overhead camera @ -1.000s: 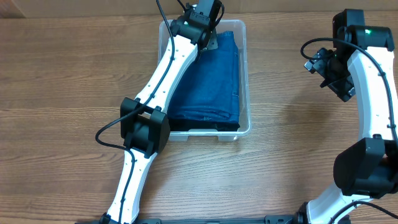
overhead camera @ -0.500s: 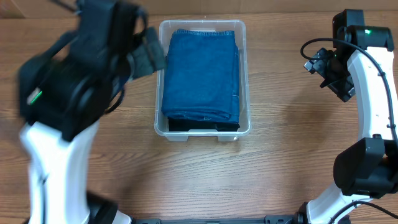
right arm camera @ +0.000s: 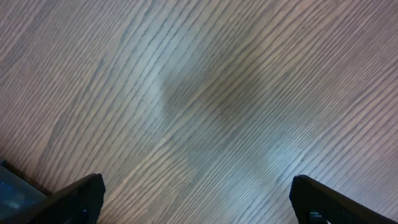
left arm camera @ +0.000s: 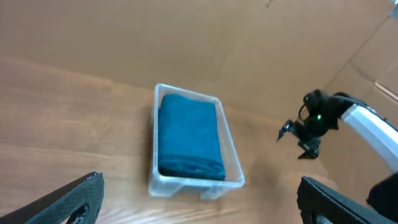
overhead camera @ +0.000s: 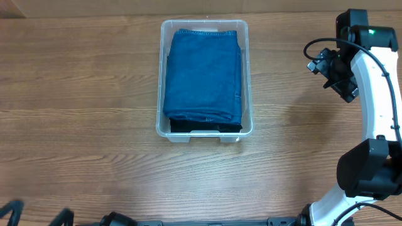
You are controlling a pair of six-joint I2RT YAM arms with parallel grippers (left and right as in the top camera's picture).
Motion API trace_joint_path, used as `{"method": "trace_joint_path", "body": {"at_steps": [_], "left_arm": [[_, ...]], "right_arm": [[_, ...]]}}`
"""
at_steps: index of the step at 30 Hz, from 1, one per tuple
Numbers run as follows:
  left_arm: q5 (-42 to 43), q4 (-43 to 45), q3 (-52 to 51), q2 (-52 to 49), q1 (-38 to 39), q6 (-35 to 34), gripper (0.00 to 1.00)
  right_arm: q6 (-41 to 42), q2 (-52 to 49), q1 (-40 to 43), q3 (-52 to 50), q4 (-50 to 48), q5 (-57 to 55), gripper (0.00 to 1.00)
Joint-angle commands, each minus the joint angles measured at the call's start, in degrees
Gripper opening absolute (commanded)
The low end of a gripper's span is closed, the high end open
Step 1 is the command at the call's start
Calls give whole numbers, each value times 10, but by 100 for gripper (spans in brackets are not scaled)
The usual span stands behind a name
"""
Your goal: Pack container
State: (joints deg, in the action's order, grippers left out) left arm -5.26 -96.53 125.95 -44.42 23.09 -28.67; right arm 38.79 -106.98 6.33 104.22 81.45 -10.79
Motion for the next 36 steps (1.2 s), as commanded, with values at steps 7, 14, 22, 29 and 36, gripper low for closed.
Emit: {"method": "trace_joint_path", "body": {"at_steps": [7, 14, 22, 29, 36], "left_arm": [[22, -2, -213, 74, -2, -29, 100], [50, 39, -334, 74, -2, 145, 100], [109, 283, -572, 122, -54, 284, 100], [266, 645, -898, 339, -197, 391, 100], [275, 959, -1138, 392, -246, 390, 100]], "right_arm": [[3, 11, 2, 0, -2, -7, 100], [3, 11, 2, 0, -2, -7, 100], [3, 11, 2, 0, -2, -7, 100], [3, 11, 2, 0, -2, -7, 100], [3, 11, 2, 0, -2, -7, 100]]}}
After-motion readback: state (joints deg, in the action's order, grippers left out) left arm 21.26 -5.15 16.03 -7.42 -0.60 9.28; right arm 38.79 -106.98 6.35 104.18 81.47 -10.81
